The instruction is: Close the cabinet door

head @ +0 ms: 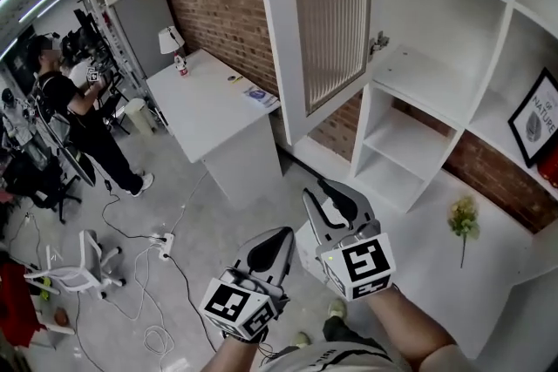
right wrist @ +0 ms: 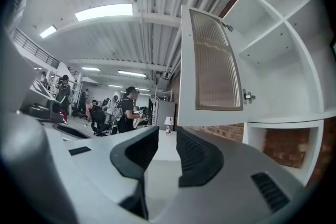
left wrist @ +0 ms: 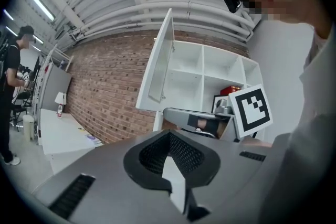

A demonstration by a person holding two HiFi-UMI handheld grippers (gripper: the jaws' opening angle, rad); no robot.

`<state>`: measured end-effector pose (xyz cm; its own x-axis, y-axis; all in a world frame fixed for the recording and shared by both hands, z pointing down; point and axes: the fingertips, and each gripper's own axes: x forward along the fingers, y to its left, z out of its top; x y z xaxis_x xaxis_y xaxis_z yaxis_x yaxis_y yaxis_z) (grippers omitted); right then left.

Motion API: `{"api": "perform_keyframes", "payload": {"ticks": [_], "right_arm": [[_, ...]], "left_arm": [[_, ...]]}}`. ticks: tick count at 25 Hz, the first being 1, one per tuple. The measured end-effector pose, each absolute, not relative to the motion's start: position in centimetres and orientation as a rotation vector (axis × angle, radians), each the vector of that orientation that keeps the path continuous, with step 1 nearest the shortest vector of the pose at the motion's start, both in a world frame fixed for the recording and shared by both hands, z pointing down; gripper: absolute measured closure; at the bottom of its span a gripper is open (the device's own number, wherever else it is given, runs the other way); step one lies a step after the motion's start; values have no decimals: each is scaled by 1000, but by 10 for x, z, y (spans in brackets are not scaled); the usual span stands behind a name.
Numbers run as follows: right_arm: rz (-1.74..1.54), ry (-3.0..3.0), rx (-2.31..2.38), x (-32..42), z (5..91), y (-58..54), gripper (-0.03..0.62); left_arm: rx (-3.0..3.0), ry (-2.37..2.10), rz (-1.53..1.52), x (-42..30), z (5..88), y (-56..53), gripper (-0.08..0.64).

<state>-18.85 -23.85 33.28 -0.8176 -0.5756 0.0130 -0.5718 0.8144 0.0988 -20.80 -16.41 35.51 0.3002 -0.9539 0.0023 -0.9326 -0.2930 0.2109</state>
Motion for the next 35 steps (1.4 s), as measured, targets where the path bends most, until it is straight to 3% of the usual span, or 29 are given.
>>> {"api": "perform_keyframes", "payload": {"ticks": [2, 13, 25, 35], "right_arm": [[-158, -2947, 928, -200, 332, -257, 475], [-380, -2882, 1103, -247, 324, -320, 391], [-535, -2742, 1321, -256, 314, -330, 387], [-465, -2754, 1341, -242, 318, -323, 388]], "left_arm": [[2365, -1782, -180, -210, 355, -173, 549], [2279, -1882, -180, -243, 367, -197, 549], [2291, -1848, -188, -258, 372, -197, 549], [2321, -1799, -198, -250, 376, -191, 549]]}}
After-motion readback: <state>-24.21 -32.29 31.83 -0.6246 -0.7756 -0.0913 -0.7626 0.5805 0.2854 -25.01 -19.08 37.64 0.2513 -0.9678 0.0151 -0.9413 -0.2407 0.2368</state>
